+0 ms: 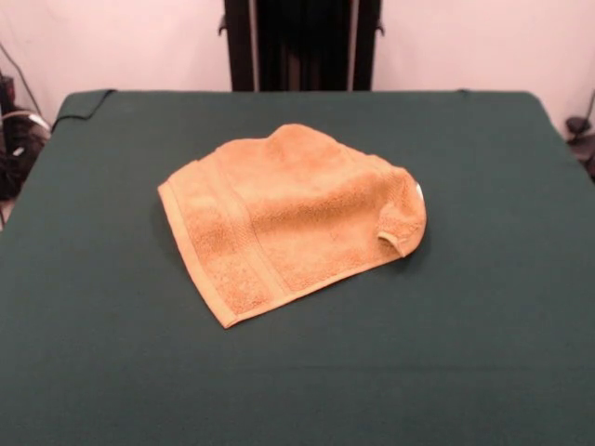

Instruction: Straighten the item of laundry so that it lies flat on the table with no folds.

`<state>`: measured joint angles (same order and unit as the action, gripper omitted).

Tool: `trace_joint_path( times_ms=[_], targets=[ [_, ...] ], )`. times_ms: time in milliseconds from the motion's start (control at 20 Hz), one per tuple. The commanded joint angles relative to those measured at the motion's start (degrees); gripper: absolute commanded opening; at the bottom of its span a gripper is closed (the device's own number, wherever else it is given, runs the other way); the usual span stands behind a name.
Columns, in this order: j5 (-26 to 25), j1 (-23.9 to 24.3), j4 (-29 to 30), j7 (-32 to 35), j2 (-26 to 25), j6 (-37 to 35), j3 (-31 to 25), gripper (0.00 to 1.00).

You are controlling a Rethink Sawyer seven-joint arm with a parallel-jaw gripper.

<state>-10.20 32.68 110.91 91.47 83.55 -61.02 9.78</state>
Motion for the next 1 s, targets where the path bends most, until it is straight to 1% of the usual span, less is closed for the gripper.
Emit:
trace_joint_path(
  times_ms=[50, 300, 550, 1000],
  targets=[
    [2.4, -3.0, 14.0, -10.3, -2.6, 2.6, -3.2, 1.0],
    [2.7, -4.5, 14.5, -6.5, -2.9, 3.3, -3.5, 1.0],
    [3.6, -5.5, 15.2, -4.6, -3.4, 4.1, -3.5, 1.0],
    [2.9, -7.7, 14.1, -0.7, -3.7, 2.0, -3.2, 1.0]
  ],
)
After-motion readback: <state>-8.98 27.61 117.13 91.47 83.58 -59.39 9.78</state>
